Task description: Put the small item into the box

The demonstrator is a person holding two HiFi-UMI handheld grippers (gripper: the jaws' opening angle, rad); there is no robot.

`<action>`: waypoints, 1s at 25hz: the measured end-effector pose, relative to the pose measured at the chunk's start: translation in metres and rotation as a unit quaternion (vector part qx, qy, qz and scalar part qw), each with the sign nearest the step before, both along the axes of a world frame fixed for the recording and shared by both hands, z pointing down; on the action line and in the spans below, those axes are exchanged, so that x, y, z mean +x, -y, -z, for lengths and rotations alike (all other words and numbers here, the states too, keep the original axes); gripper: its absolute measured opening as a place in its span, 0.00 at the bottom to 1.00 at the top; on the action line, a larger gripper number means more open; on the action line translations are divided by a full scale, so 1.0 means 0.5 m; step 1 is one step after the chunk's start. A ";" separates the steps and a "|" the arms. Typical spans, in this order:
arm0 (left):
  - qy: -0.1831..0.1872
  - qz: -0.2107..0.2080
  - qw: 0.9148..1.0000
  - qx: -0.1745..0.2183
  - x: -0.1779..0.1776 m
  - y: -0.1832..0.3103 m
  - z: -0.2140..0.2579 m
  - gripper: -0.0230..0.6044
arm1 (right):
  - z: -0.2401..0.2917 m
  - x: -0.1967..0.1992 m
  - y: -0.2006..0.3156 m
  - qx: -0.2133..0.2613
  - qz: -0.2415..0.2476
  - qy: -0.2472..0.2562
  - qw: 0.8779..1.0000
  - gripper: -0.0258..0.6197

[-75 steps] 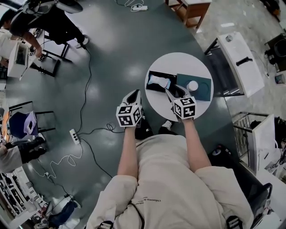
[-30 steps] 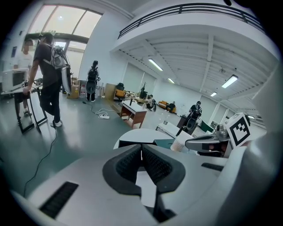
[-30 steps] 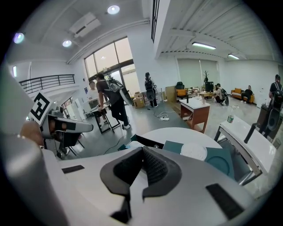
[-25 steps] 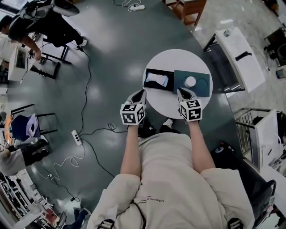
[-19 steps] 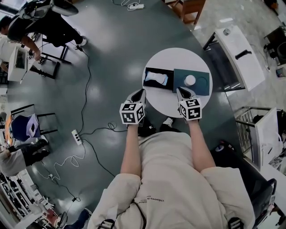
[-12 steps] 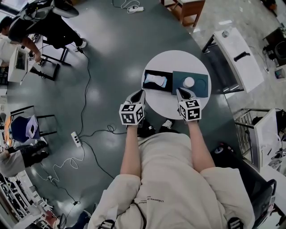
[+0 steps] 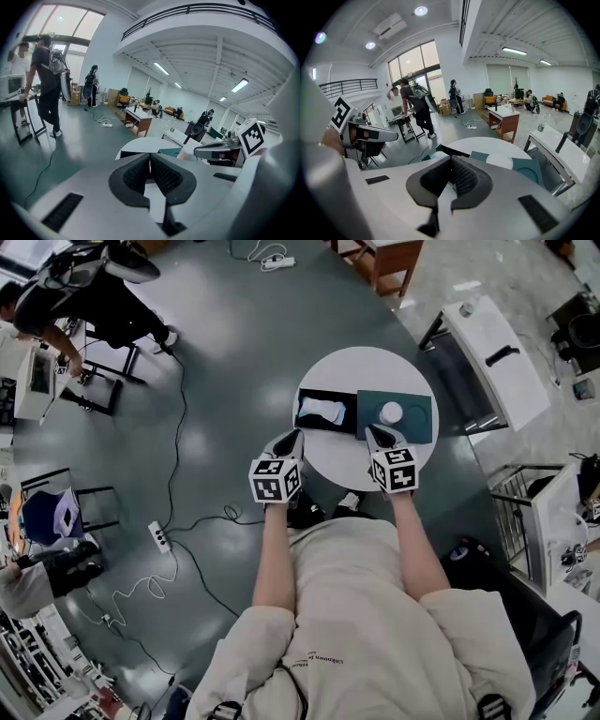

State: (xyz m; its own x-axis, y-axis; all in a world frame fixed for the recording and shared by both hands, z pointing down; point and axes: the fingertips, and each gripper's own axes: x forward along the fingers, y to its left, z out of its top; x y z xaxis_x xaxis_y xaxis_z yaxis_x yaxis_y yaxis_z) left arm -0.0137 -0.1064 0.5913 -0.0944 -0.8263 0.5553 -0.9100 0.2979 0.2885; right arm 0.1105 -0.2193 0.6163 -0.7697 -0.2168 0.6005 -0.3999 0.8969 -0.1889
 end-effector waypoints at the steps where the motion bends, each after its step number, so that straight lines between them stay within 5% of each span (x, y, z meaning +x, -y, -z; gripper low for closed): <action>1: -0.001 -0.001 1.000 0.001 0.002 0.001 0.001 0.07 | 0.000 0.002 0.001 -0.003 -0.003 0.000 1.000 0.09; 25: -0.003 -0.006 1.000 0.010 0.017 0.008 -0.002 0.07 | -0.016 0.014 -0.009 -0.031 0.005 0.002 1.000 0.09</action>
State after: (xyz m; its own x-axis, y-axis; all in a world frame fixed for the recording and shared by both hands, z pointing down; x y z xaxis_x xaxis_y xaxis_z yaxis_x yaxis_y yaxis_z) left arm -0.0052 -0.1103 0.5925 -0.0811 -0.8387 0.5385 -0.9118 0.2807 0.2997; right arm 0.1173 -0.2146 0.6244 -0.7742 -0.1721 0.6091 -0.3906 0.8871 -0.2458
